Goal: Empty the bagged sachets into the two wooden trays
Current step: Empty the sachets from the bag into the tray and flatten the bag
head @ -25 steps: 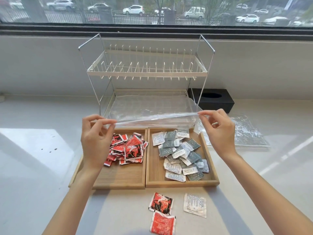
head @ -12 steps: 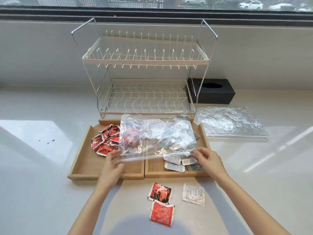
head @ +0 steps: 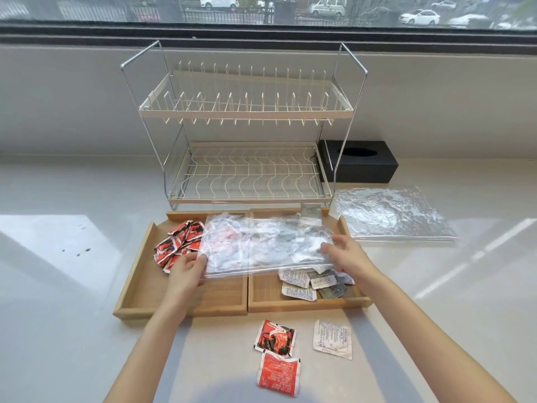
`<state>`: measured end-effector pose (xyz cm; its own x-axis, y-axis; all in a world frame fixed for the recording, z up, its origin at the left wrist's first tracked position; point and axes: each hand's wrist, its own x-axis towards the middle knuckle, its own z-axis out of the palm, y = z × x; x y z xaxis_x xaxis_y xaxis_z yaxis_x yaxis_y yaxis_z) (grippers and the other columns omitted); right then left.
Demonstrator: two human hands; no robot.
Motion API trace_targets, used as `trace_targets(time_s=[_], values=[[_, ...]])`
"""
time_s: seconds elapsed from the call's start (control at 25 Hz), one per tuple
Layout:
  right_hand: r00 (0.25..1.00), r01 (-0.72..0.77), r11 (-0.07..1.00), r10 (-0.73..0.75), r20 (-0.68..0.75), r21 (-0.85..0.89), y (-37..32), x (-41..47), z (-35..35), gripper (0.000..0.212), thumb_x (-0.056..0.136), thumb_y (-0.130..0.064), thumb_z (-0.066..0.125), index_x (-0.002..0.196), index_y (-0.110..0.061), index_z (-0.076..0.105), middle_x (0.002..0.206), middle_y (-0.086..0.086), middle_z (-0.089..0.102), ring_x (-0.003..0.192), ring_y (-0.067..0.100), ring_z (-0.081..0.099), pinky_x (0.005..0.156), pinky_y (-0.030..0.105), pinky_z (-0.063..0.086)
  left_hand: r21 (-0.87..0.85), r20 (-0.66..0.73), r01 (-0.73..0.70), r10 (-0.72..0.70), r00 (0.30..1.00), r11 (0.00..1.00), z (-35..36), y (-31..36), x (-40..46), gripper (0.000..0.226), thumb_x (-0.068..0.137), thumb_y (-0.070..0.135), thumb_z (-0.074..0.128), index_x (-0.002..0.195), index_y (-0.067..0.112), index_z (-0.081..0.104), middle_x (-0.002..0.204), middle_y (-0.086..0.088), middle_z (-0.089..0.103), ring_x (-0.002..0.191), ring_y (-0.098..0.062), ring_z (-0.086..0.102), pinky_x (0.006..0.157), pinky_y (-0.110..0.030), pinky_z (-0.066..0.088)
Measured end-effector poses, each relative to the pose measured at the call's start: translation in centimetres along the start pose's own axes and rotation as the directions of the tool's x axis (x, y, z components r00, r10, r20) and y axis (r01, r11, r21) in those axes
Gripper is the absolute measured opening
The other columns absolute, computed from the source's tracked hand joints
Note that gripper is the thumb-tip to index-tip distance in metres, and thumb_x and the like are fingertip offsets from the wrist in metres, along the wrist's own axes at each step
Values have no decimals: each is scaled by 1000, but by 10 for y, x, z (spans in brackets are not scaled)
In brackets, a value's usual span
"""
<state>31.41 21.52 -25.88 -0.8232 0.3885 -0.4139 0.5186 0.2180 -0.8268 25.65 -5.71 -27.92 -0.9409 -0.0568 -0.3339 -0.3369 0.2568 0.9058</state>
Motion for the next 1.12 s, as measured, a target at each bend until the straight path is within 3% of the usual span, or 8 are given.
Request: trace_targets(time_s=[0.12, 0.2, 0.28, 0.44, 0.6, 0.88, 1.12], values=[[994, -68, 993, 59, 90, 97, 11, -3, -5, 44, 88, -16, 54, 128, -1, 43, 124, 8, 53, 103, 21, 54, 81, 32, 48, -1, 46, -6, 6, 999, 1000, -2, -2, -2, 25, 90, 9, 46, 112, -3, 50, 73, -3, 54, 64, -12, 50, 58, -22, 42], [987, -70, 984, 44, 153, 165, 13, -9, -10, 23, 88, -7, 51, 110, -3, 56, 110, 4, 56, 93, 16, 54, 64, 23, 43, -25, 94, -6, 9, 996, 1000, -2, -1, -9, 17, 89, 5, 45, 105, 5, 51, 83, -6, 59, 69, -12, 56, 60, -22, 43], [979, -65, 962, 11, 202, 267, 16, -11, -15, 19, 86, 1, 48, 96, -9, 61, 91, 3, 61, 72, 10, 55, 57, 17, 40, -71, 126, -10, 18, 992, 997, 1, 2, -15, 14, 89, 2, 44, 97, 11, 49, 85, -4, 62, 75, -11, 59, 65, -22, 44], [974, -67, 896, -37, 225, 438, 23, -16, -31, 19, 89, -1, 48, 104, -10, 57, 76, 2, 60, 67, 13, 57, 65, 26, 46, -135, 139, -40, 59, 989, 990, 12, 9, -20, 8, 92, 19, 47, 98, 15, 50, 88, -1, 64, 79, -15, 62, 68, -25, 47], [992, 58, 921, -97, 84, 386, 32, -23, -56, 10, 89, -17, 55, 94, -17, 64, 78, -6, 65, 73, 9, 58, 68, 21, 44, -141, 131, -78, 97, 987, 987, 38, 17, -28, 11, 91, 19, 48, 88, 15, 58, 81, -3, 62, 74, -17, 61, 61, -17, 53], [996, 65, 888, -31, -81, 455, 60, -14, -128, 11, 87, -9, 57, 83, -19, 61, 77, -4, 57, 70, 10, 57, 65, 15, 46, -54, 135, -155, 161, 978, 986, 113, 35, -56, 9, 88, 15, 53, 80, 15, 57, 76, -1, 62, 70, -13, 58, 53, -11, 49], [990, 84, 922, -33, -141, 378, 91, 13, -195, 18, 87, -11, 58, 104, -13, 61, 77, -4, 59, 51, -6, 59, 51, 8, 45, -6, 176, -173, 171, 969, 985, 186, 51, -67, 8, 89, 17, 53, 83, 13, 57, 75, -1, 63, 66, -11, 61, 52, -10, 48]])
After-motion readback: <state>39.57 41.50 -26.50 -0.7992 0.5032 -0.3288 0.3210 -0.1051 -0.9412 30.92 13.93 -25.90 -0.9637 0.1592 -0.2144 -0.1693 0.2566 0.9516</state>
